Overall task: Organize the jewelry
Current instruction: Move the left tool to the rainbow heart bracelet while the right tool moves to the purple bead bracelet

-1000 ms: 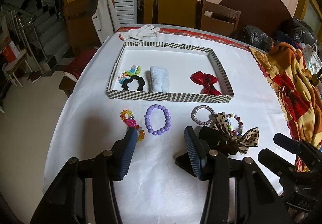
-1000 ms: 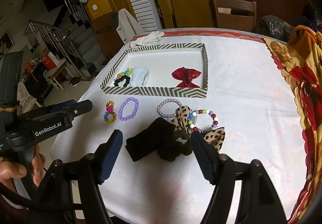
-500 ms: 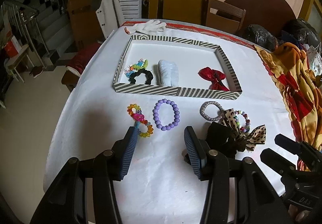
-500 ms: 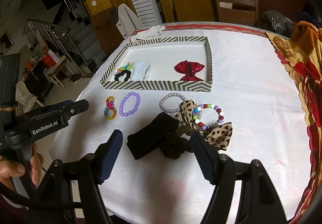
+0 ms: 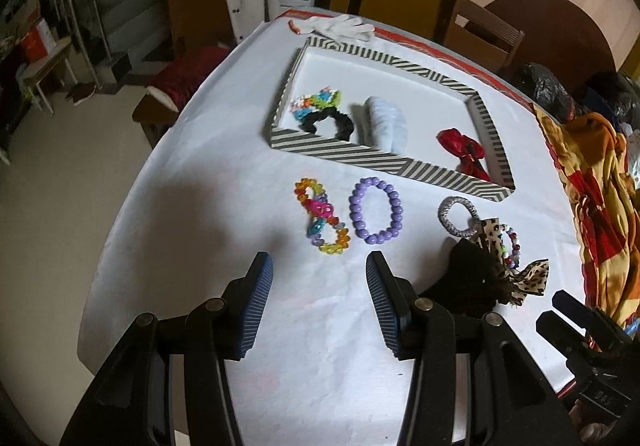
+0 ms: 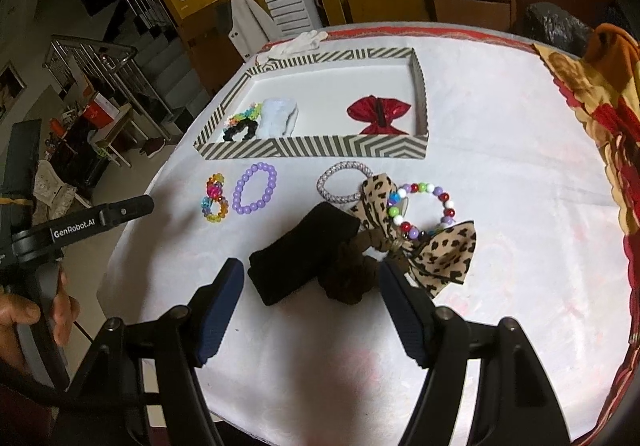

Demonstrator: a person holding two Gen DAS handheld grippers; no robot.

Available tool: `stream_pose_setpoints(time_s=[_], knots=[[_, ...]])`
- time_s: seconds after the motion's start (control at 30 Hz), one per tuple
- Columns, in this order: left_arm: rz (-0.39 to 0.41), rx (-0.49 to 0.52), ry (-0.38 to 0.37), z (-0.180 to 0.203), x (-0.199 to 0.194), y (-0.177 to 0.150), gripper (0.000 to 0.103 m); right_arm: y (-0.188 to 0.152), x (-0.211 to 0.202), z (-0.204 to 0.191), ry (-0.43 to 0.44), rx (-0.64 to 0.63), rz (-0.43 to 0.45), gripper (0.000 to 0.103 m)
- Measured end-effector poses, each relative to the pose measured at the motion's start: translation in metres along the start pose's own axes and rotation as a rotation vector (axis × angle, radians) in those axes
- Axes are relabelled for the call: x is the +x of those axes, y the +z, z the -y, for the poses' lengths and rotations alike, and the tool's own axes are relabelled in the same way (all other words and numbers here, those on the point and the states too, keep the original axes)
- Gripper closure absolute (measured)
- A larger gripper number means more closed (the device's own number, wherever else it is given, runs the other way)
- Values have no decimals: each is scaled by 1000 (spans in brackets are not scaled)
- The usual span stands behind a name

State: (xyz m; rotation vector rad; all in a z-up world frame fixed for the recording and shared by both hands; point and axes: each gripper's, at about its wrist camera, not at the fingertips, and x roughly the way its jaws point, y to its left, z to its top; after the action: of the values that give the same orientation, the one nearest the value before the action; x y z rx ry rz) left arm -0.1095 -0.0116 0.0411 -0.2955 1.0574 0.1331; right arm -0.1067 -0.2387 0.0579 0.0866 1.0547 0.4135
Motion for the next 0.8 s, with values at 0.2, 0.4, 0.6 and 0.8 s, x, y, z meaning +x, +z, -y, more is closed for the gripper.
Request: stream_pose_setpoints(time_s=[0.2, 0.4, 0.6, 0.8], knots=[[-26, -19, 12, -6, 10, 1, 47, 0, 9, -1, 7, -1, -21, 30], [-46, -32, 4, -7, 20, 4, 47, 3, 14, -4, 5, -12, -32, 30], [-45, -19, 5, -3, 23, 8, 47, 7, 18, -5, 2, -13, -35, 30], [-52, -18, -10, 0, 28, 14, 47, 14, 24, -11, 2, -32, -45, 30]])
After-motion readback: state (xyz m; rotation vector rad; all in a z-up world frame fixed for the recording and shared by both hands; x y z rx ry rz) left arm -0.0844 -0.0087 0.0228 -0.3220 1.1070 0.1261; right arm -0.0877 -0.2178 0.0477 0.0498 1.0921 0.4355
